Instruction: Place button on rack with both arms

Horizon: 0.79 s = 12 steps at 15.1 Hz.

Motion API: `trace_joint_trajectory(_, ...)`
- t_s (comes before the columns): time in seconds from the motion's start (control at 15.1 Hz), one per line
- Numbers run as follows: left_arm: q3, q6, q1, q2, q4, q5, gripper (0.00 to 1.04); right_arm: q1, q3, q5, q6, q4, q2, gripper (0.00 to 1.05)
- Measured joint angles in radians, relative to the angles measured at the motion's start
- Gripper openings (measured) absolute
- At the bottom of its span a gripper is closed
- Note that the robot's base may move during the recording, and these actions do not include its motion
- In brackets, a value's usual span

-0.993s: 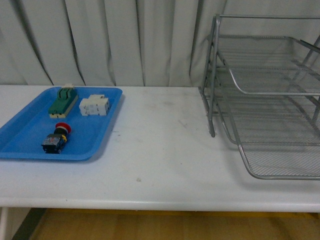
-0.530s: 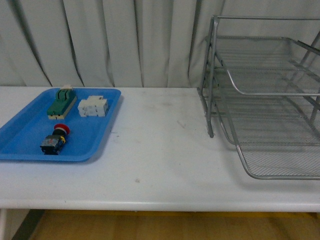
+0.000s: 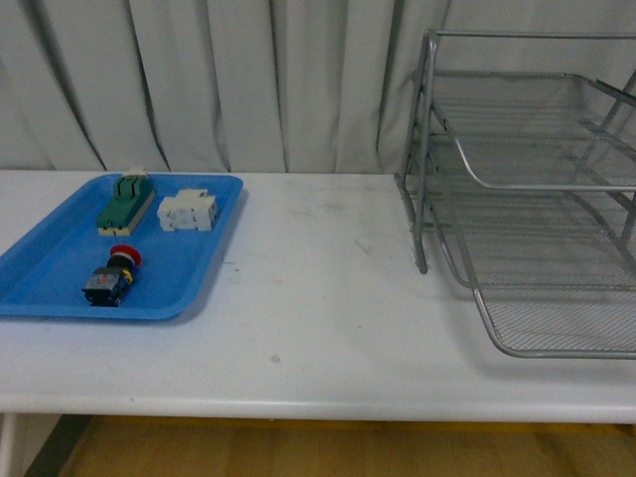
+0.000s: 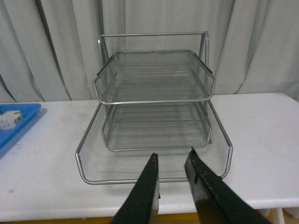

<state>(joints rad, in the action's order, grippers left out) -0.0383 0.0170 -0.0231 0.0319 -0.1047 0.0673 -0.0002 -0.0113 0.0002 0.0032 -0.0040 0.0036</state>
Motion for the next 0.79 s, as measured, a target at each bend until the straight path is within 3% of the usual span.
trace_joint_trajectory(0.07, -0.081, 0.040, -0.061, 0.177, -0.103, 0.120, 0.98, 0.000, 0.000, 0.003, -0.001, 0.000, 0.000, 0.28)
trace_joint_trajectory(0.13, -0.124, 0.052, -0.043, 0.323, -0.039, 0.115, 0.98, 0.000, 0.000, -0.001, -0.001, 0.002, 0.000, 0.41)
trace_joint_trajectory(0.33, -0.272, 0.103, 0.033, 0.779, 0.202, 0.015, 0.98, 0.000, 0.000, 0.000, -0.001, 0.001, 0.000, 0.78)
trace_joint_trajectory(0.46, -0.444, 0.136, 0.061, 1.113, 0.210, -0.035, 0.98, 0.000, 0.000, 0.000, 0.000, 0.000, 0.000, 1.00)
trace_joint_trajectory(0.53, -0.521, 0.152, 0.066, 1.245, 0.196, -0.023, 0.98, 0.000, 0.000, 0.000, -0.001, 0.000, 0.000, 0.97)
trace_joint_trajectory(0.79, -0.903, 0.179, 0.099, 1.723, 0.127, -0.147, 0.98, 0.000, 0.000, 0.000, -0.001, 0.000, 0.000, 0.98)
